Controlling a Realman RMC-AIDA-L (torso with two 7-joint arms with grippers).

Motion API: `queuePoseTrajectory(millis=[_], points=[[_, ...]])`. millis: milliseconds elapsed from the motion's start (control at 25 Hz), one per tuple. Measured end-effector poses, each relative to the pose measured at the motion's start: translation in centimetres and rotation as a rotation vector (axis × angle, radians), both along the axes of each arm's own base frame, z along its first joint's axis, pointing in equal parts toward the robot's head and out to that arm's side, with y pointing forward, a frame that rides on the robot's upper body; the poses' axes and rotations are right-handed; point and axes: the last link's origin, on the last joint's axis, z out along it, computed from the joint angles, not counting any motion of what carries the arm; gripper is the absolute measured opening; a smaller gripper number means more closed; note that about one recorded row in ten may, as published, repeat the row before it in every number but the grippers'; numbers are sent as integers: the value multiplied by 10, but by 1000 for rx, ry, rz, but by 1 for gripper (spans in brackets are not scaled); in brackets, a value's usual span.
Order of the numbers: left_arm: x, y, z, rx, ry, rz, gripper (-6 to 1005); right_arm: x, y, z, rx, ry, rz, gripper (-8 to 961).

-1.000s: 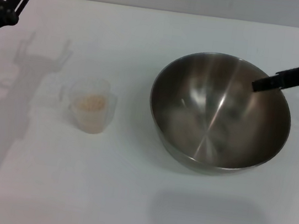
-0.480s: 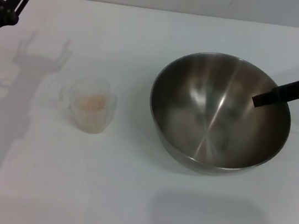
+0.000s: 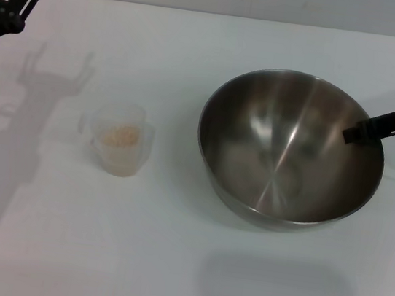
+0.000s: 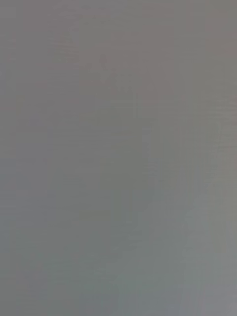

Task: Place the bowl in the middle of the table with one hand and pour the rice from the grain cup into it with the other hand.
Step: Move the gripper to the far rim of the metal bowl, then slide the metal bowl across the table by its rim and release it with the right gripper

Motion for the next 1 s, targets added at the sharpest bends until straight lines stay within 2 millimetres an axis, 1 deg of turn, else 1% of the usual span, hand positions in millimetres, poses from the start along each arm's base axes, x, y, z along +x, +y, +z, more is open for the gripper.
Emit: queuePoseTrajectory(millis=[200, 360, 560, 600, 720, 800, 880, 960, 1000], points=[[0, 0, 0, 0, -1, 0, 862, -2, 1, 0, 2, 5, 9, 79], [0, 0, 0, 0, -3, 0, 862, -3, 2, 3, 15, 16, 14, 42], [1, 0, -1, 0, -6, -1, 862, -5, 5, 18, 70, 89, 59, -5], [1, 0, -1, 0, -6, -1, 863, -9, 5, 23, 87, 126, 96, -4], [2, 1, -1, -1, -5, -2, 863, -13, 3, 26, 89, 157, 144, 0], [3, 2, -1, -3, -3, -4, 863, -19, -2, 24, 62, 199, 212, 2], [3, 2, -1, -3, -3, -4, 863, -21, -4, 23, 43, 211, 233, 2], [4, 3, -1, -2, -4, -8, 863, -22, -8, 19, 1, 219, 259, 1], [5, 5, -1, -1, -4, -11, 863, -24, -12, 13, -45, 218, 277, 1]])
